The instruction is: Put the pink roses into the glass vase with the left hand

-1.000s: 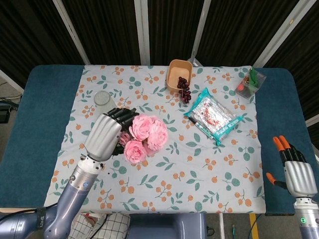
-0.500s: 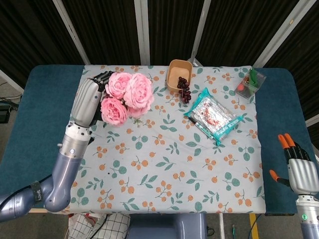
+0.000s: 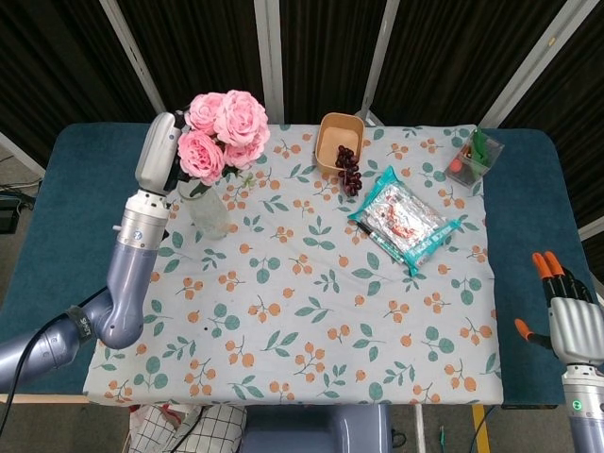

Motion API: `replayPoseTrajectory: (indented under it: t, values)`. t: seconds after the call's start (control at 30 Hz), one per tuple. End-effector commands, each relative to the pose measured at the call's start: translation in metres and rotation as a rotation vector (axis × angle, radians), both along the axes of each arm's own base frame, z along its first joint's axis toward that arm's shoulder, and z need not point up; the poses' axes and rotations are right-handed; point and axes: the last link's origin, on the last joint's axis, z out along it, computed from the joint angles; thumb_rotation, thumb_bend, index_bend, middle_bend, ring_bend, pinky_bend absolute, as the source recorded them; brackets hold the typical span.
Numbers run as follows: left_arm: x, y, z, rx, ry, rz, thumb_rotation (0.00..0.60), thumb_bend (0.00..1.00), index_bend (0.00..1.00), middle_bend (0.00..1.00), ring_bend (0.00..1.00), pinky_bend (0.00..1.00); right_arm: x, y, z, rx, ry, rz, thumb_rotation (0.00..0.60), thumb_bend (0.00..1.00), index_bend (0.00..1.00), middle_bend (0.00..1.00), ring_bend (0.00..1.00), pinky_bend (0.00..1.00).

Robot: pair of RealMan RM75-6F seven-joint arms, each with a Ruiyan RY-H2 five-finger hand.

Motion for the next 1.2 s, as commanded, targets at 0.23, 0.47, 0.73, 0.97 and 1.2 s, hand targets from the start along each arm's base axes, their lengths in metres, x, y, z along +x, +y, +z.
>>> replayPoseTrajectory:
  t: [0.23, 0.47, 0.73, 0.97, 1.2]
  values:
    - [-0.021, 0.024, -0.01, -0.033, -0.088, 0.073, 0.6, 0.47, 0.5, 0.46, 0.4, 0.45, -0.001, -0.001, -0.003, -0.001, 0.006, -0.002, 0.6, 0.25, 0.0, 0.0, 0.09, 0.16]
    - [-0.022, 0.027, -0.013, -0.024, -0.077, 0.065, 0.6, 0.47, 0.5, 0.47, 0.4, 0.45, -0.001, -0.002, -0.003, -0.006, 0.009, -0.009, 0.6, 0.25, 0.0, 0.0, 0.09, 0.16]
    - [-0.033, 0.029, -0.017, -0.012, -0.069, 0.091, 0.6, 0.47, 0.5, 0.47, 0.4, 0.45, -0.002, -0.001, -0.001, -0.009, 0.002, -0.01, 0.6, 0.25, 0.0, 0.0, 0.09, 0.16]
    - [-0.041, 0.031, -0.028, -0.031, -0.065, 0.105, 0.6, 0.46, 0.5, 0.46, 0.4, 0.45, -0.001, 0.0, 0.0, -0.012, -0.005, -0.001, 0.6, 0.25, 0.0, 0.0, 0.09, 0.16]
    - [-0.048, 0.033, -0.036, -0.063, -0.064, 0.12, 0.6, 0.46, 0.51, 0.45, 0.39, 0.44, -0.001, 0.0, 0.001, -0.013, -0.012, 0.002, 0.6, 0.25, 0.0, 0.0, 0.09, 0.16]
